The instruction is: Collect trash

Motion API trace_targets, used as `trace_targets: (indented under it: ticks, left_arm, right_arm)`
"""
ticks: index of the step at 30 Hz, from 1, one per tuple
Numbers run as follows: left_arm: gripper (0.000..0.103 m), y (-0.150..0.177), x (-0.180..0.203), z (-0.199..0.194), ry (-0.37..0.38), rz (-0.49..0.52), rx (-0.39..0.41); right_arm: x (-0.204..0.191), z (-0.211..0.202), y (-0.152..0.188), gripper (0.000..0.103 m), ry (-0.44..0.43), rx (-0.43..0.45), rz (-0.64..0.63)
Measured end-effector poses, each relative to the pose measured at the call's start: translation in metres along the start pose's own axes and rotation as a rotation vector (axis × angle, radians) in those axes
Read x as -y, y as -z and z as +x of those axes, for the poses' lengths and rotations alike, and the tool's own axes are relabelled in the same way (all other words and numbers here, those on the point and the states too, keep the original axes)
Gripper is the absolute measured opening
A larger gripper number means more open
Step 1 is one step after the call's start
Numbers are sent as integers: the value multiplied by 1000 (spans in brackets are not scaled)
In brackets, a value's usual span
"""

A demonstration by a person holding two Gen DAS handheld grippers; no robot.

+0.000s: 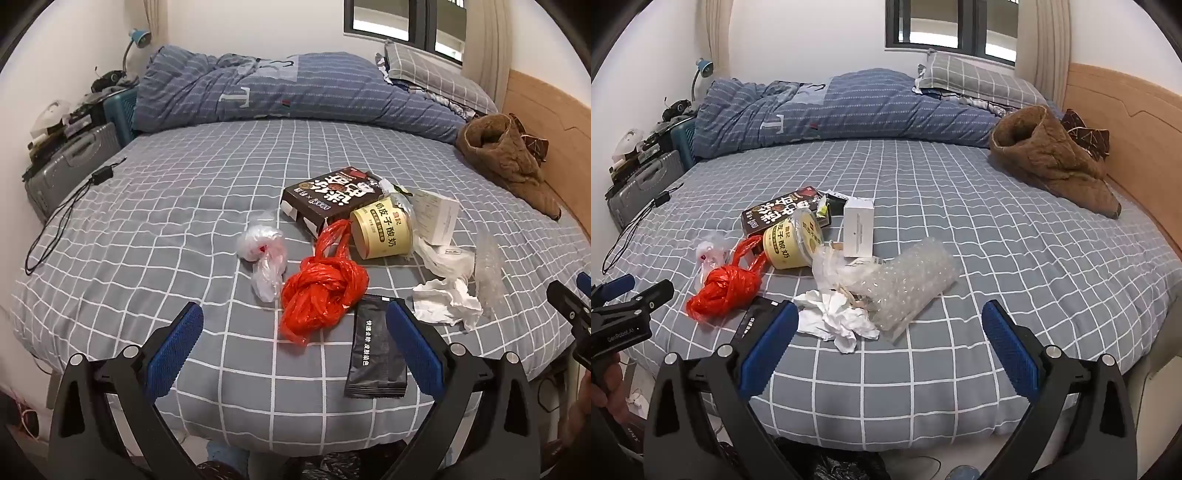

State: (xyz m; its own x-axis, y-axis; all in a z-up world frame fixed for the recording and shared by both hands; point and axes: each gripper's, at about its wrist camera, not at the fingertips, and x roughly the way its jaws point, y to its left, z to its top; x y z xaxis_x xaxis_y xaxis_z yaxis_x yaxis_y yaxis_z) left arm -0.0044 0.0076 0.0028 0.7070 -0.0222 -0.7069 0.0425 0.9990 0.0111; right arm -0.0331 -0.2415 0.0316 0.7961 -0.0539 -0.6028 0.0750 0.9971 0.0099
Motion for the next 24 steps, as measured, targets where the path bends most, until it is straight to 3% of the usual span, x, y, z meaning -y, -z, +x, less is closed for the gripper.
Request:
trace_targets:
  ticks: [24]
  left_arm:
    - [97, 0, 0, 6, 3, -3, -7]
  right_arm:
    - [-1, 2, -1, 96, 5, -5, -1]
